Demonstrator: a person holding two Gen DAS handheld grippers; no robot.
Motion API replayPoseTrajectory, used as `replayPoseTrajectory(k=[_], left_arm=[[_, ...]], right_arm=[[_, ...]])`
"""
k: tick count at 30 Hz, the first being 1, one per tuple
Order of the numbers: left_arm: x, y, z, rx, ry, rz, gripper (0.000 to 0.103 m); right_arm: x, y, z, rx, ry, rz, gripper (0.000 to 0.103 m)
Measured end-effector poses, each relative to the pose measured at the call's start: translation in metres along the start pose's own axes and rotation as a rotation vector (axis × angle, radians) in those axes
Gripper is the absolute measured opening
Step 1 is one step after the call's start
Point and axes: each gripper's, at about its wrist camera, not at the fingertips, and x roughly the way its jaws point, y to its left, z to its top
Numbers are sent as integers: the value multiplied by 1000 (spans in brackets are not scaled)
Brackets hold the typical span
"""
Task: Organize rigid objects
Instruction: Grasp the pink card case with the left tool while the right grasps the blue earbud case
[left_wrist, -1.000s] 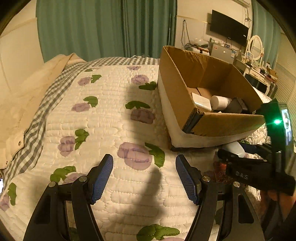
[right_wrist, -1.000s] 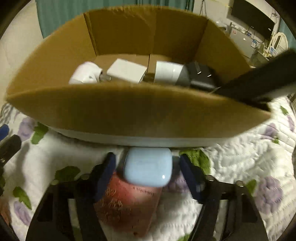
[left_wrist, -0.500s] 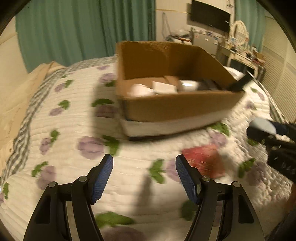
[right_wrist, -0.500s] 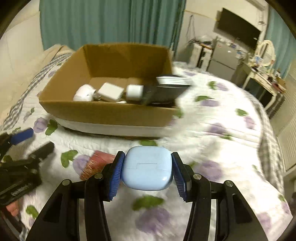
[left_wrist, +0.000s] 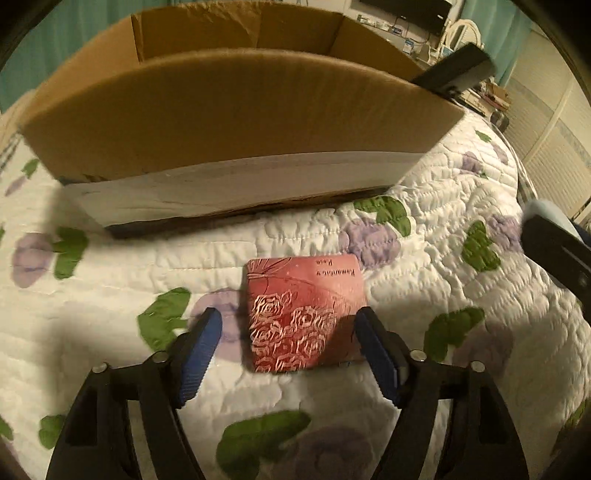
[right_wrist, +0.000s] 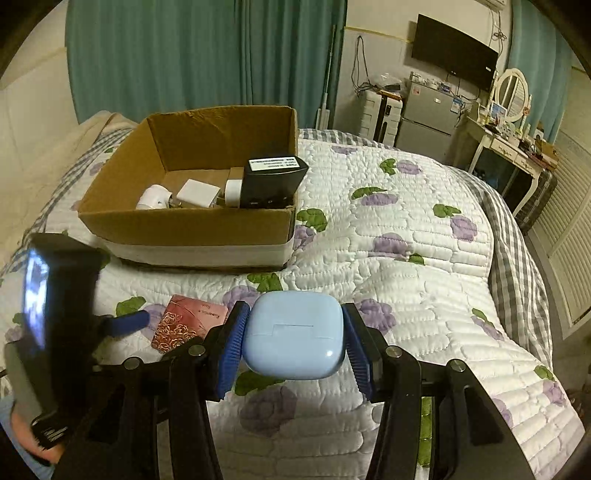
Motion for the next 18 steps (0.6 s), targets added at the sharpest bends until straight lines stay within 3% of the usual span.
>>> replayPoseTrajectory(k=[4,6,7,9,12,14,18], left_arm=[[11,1,8,-41,38,-34,84],[17,-10,10,3,73,19,85],[20,-22,9,76,75,77,85],[18,-28,8,105,43,104,85],[12,-18,7,58,23,58,82],[4,-16,6,55,8,44,73],[-19,-18,-1,87,-40,58,73]], right_arm=[[-1,-3,2,20,-2,11,50],[-1,-2,2,19,-4,10,50],[-1,-2,2,16,-3,9,50],[0,-1,2,16,-3,8,50],[0,-2,2,22,0,4,50],[0,-3,2,23,-2,1,50],[-5,-3,4,23,-18,-1,50]])
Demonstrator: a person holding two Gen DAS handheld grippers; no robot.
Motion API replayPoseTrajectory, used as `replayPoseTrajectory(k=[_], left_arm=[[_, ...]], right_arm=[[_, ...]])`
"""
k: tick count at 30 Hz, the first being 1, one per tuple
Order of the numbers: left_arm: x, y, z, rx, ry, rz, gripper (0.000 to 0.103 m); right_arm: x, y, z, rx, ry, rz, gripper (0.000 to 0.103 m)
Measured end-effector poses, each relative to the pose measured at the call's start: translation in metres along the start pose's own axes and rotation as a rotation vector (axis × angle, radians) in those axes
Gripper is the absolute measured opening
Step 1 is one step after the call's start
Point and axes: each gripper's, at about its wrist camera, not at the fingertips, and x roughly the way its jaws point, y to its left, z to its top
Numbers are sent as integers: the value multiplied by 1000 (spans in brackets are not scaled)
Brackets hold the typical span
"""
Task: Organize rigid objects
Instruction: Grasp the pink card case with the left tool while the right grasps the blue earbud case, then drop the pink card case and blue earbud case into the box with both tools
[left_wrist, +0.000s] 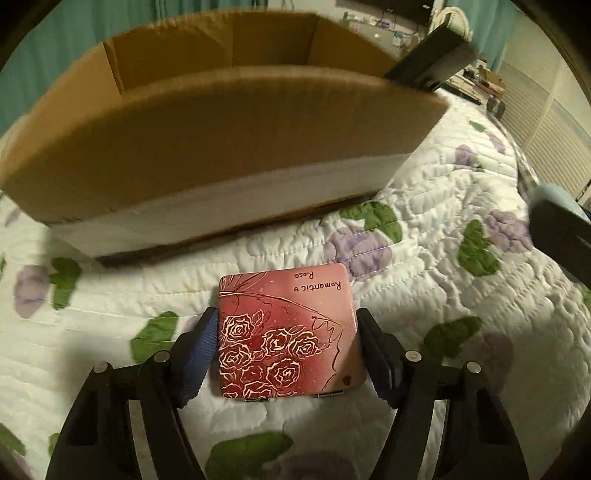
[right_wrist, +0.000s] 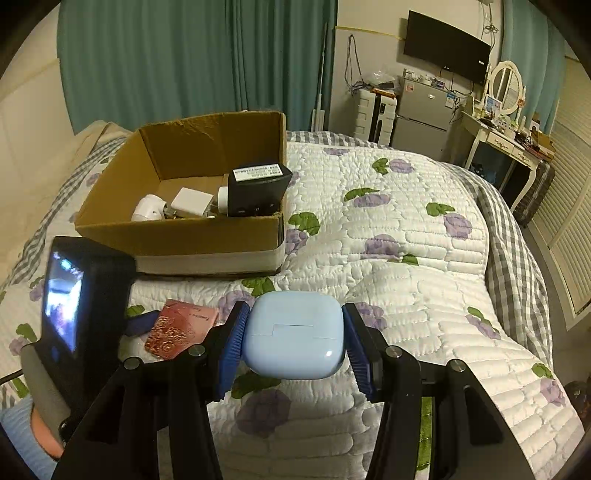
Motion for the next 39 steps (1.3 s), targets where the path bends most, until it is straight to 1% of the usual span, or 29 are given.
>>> replayPoseTrajectory(k=[1,4,7,12,15,18,20,22,26,29,33,36,39], left_arm=[[-6,1,-1,-3,-10,1,73],[-37,5,-3,-18,-75,9,73],[-79,16,3,-28,-170,26,73],[-128,30,31,-38,-307,57,73],[-145,39,54,-41,-365,80,73],[-149,50,74,-46,-400,110,73],[-145,56,90,-53,-412,138,73],[-140,59,101,-54,-415,147,73],[-112,62,121,-40,-399,175,73],[-82,64,131,-33,-361,187,73],[-52,66,131,-46,-327,206,74],[-38,70,129,-60,-305,190,74],[-29,75,129,-83,-283,190,75]], right_arm=[[-2,1,1,-1,-7,0,50],[-11,2,4,-6,-33,11,50],[-24,2,12,1,-69,28,50],[-51,5,38,-20,-147,55,50],[-66,8,60,-34,-194,76,50],[-70,12,80,-61,-225,86,50],[-68,15,94,-76,-239,99,50],[-62,17,107,-85,-246,111,50],[-44,20,121,-95,-238,127,50],[-27,19,122,-101,-218,132,50],[-4,13,119,-98,-173,138,50],[5,12,117,-101,-154,135,50],[11,13,117,-106,-144,132,50]])
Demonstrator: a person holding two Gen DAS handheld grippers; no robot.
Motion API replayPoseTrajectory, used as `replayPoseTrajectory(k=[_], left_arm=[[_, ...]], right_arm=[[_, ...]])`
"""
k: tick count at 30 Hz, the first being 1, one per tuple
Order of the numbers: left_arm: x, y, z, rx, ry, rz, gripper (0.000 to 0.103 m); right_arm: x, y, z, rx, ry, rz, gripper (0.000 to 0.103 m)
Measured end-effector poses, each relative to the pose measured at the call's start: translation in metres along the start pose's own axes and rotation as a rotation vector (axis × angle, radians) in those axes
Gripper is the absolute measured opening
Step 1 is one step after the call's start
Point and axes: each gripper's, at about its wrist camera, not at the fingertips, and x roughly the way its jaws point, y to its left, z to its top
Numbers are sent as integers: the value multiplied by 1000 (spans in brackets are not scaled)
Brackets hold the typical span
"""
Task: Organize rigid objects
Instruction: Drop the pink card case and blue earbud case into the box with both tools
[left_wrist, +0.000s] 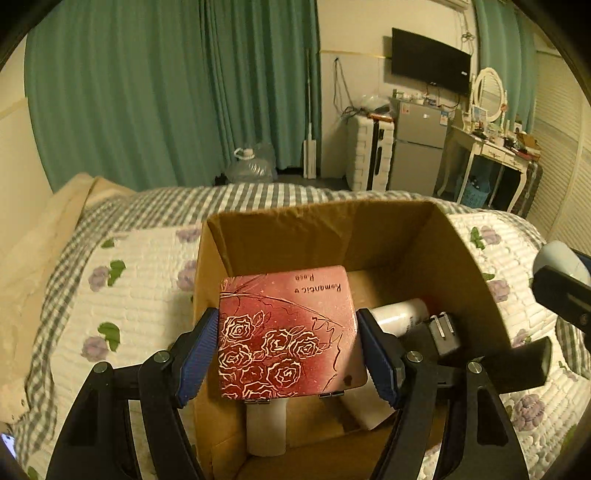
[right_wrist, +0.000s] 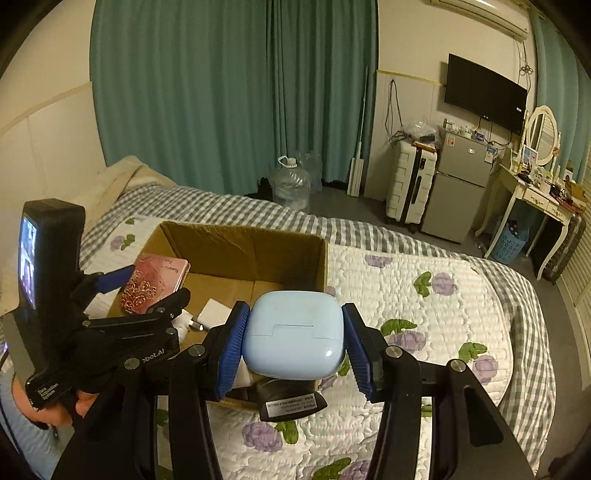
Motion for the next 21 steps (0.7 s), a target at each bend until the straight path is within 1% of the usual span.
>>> replayPoseTrajectory(k=[3,6,12,16,21], left_arm=[[-6,2,2,-3,-34,1,75],[-14,4,8,6,-49,14,76],[-31,23,13,-26,-86,30,76],[-37,35,17,-32,-107,55,76],[-30,45,17,-27,-111,92,76]], right_arm=[[1,4,2,-6,-4,-3,50],[3,6,5,-7,-8,-7,50],[10,14,14,-7,-33,9,50],[35,19,18,-15,-23,17,50],[80,26,22,-34,40,9,50]])
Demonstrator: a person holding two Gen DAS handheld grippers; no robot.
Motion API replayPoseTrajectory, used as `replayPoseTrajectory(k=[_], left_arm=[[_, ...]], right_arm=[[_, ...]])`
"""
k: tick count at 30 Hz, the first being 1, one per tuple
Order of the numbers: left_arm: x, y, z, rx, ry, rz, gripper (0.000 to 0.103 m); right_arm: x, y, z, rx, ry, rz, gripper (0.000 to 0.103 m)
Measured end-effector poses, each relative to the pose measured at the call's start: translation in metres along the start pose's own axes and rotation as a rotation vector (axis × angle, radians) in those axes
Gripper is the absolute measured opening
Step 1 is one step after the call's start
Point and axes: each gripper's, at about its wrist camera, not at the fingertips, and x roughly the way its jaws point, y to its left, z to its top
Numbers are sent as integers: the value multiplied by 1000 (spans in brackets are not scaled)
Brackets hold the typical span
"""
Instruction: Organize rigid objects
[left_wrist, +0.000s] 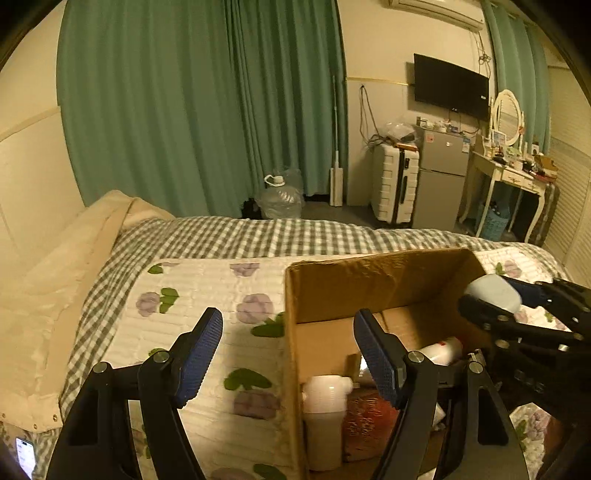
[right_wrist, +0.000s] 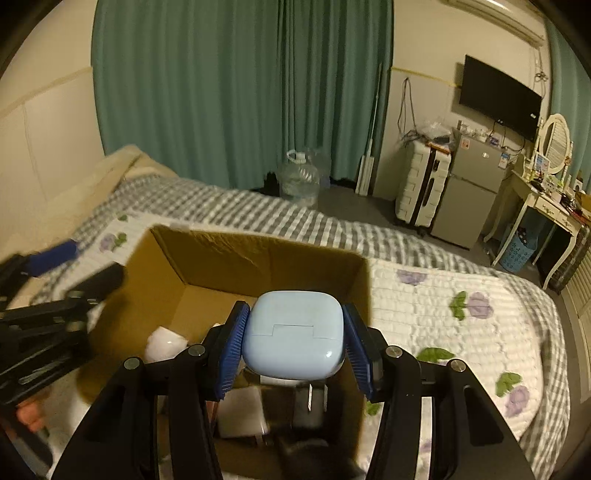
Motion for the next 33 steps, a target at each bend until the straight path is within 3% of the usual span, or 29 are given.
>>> replayPoseTrajectory(k=[6,9,12,18,23,30,33], left_arm=[[12,1,-4,7,19,13,76],[8,1,-4,9,19,17,76],[-5,2,-2,6,6,17,76],[-59,3,13,5,-73,11,76],[-128,1,28,8,-201,16,78],[-198,4,29,5,-339,21,82],[-211,3,22,17,-361,17,82]], right_arm=[[12,9,11,-2,24,10,51],[10,11,9,-3,18,-9,79],[-5,4,9,26,-5,-18,79],[-70,-1,17,36,-103,-62,79],[-139,-4,19,41,-198,-84,81],[-218,-1,2,29,-330,-115,103],[-233,1,-6,37,-361,-116,103]])
